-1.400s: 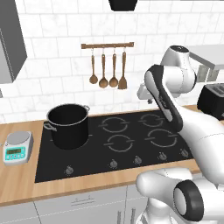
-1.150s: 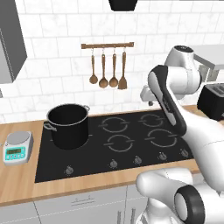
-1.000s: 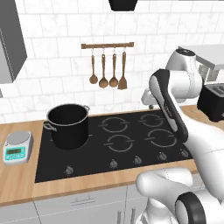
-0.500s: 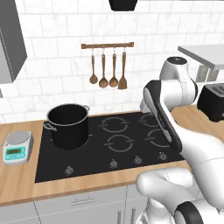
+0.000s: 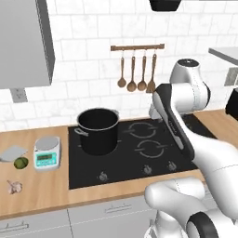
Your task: Put the garlic and lime in the pot. Retrieve the spatula and lightly stir the vegetables in the pot.
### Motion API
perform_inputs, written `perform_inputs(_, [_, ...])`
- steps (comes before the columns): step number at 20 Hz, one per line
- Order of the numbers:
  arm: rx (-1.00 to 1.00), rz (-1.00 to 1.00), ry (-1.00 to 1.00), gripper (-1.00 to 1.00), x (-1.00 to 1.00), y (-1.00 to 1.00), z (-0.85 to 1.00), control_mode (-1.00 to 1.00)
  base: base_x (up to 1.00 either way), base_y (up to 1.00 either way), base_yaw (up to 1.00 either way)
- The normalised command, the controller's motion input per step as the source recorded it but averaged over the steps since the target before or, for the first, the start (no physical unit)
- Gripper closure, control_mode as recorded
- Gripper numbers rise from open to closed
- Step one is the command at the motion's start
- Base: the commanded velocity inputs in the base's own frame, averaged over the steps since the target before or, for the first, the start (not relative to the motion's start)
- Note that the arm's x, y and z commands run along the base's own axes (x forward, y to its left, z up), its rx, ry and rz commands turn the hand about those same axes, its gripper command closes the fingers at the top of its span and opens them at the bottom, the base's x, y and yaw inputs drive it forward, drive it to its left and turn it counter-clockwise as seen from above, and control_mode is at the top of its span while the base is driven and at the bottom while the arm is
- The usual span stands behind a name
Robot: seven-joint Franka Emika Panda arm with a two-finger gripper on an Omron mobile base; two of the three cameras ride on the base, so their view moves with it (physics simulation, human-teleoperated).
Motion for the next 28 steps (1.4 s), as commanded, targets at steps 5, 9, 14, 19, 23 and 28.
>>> perform_inputs(5, [0.0, 0.0, 0.0, -1.0, 0.0, 0.0, 0.0, 1.0, -0.02, 0.85, -0.08])
perform_inputs(9, [0.0, 0.0, 0.0, -1.0, 0.0, 0.0, 0.0, 1.0, 0.0, 0.84, -0.06])
perform_inputs(14, [0.0, 0.0, 0.0, -1.0, 0.0, 0.0, 0.0, 1.0, 0.04, 0.62, -0.04])
perform_inputs(19, [0.0, 0.0, 0.0, -1.0, 0.0, 0.0, 0.0, 1.0, 0.22, 0.08, 0.0])
perform_inputs(23, [0.0, 0.0, 0.0, -1.0, 0.0, 0.0, 0.0, 1.0, 0.12, 0.0, 0.01])
perform_inputs(28, [0.01, 0.03, 0.0, -1.0, 0.0, 0.0, -0.05, -1.0, 0.03, 0.0, 0.02])
